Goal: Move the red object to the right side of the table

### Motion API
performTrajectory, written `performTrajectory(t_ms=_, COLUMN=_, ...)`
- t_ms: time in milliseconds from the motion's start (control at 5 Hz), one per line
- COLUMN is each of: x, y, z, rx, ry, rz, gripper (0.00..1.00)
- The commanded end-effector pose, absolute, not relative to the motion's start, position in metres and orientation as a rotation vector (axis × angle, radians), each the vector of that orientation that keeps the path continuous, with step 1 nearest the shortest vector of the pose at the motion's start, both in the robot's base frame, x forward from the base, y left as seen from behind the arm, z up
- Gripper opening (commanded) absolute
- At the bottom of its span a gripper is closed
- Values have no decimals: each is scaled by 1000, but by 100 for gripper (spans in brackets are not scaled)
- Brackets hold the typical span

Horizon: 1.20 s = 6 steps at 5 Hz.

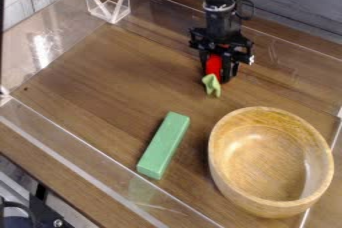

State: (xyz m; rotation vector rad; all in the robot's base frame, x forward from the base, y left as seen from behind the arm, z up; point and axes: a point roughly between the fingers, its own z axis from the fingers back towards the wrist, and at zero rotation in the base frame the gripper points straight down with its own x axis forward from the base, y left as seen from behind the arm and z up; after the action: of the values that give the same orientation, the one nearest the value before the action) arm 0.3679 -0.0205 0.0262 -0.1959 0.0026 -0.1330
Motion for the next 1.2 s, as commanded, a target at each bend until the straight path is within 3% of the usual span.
performTrajectory(t_ms=0, x=376, y=-18, z=63, rx=-212, ry=-95, rz=-201, gripper=0)
performTrajectory(t_ms=200, x=377, y=-15, z=68, rx=-241, ry=-106, rz=-254, gripper=0)
performTrajectory(t_ms=600, x=378, y=-6, z=58, rx=-289, ry=-141, rz=-192, gripper=0)
performTrajectory(t_ms=1000, x=375, y=-23, z=49, rx=-338, ry=-151, rz=-207, gripper=0)
